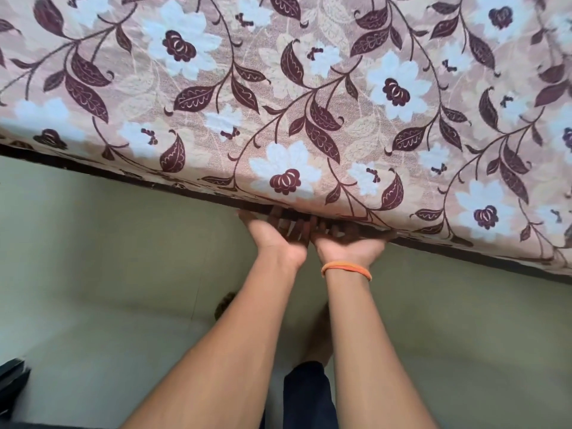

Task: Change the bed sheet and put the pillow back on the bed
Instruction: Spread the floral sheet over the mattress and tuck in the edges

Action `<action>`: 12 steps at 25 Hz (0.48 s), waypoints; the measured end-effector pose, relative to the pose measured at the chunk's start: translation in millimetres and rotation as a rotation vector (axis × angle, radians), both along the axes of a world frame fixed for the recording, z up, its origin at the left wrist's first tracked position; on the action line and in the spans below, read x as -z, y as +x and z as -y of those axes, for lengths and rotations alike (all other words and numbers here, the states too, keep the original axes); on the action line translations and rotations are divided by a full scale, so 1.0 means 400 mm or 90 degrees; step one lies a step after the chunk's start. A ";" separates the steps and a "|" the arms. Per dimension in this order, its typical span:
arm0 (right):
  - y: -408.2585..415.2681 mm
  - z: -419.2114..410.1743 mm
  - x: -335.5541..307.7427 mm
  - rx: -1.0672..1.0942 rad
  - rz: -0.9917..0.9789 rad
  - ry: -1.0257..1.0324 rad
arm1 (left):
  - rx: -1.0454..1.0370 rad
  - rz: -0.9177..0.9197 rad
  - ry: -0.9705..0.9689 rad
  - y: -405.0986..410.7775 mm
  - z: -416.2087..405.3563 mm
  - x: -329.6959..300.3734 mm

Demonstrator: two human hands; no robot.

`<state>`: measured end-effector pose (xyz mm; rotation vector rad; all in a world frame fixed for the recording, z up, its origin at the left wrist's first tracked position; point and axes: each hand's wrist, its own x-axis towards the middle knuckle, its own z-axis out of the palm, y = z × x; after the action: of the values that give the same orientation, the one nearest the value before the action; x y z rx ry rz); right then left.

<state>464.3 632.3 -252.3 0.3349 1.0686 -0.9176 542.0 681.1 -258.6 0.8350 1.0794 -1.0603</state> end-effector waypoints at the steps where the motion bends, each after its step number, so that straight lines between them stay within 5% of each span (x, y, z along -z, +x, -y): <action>1: -0.002 -0.004 0.000 0.011 -0.025 0.034 | 0.010 -0.001 0.004 0.000 -0.003 -0.004; 7: -0.036 0.000 0.000 0.067 -0.081 0.128 | 0.070 0.055 0.035 -0.005 0.015 -0.002; 12: -0.169 0.053 -0.023 0.100 -0.194 0.137 | 0.089 -0.018 0.006 -0.145 0.062 -0.022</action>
<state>396.7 611.1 -243.1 0.4729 1.4435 -1.0161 484.2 656.2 -249.7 0.9166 1.0629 -1.1882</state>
